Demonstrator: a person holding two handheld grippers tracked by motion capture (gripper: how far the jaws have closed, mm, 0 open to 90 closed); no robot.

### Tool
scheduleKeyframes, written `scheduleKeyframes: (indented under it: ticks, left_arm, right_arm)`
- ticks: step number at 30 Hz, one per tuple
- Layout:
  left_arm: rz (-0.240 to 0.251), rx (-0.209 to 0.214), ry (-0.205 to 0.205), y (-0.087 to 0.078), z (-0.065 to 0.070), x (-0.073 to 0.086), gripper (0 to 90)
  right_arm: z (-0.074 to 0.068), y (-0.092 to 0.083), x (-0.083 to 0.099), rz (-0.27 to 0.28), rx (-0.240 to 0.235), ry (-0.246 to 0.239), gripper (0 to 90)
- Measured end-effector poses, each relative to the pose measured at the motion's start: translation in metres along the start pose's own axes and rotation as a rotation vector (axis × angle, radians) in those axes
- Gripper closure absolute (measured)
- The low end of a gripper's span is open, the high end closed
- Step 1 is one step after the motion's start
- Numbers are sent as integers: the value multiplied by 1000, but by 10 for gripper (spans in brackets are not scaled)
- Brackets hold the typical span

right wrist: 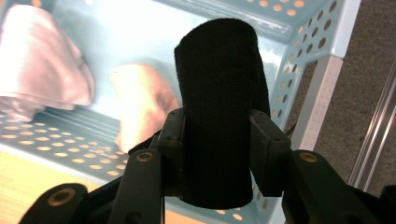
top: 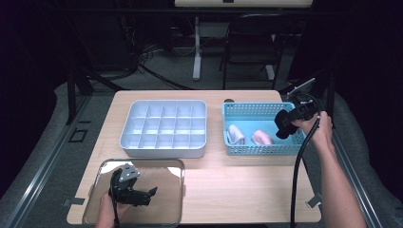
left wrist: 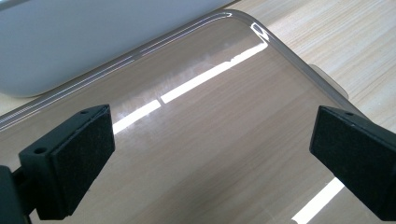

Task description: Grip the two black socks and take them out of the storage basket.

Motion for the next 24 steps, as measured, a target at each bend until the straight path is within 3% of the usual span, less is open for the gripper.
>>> scheduleKeyframes:
  ticks: [16,24]
  left_arm:
    - [-5,-4,4,1,0,1,1]
    - [-7,-4,6,1,0,1,1]
  right_arm:
    - [-32,-24,-7,55,-18,-90,613]
    - [-61,-38,-9,92,-84,-152,614]
Point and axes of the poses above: each handheld gripper's, and its own axes: y roughly forward along the jaws, x roughly out of its underside, z roughly to its right, the point moved 4 cm from there along y, roughly forward along the jaws, and after that the axes turned 7 degrees about -y, right-handed, at the moved point
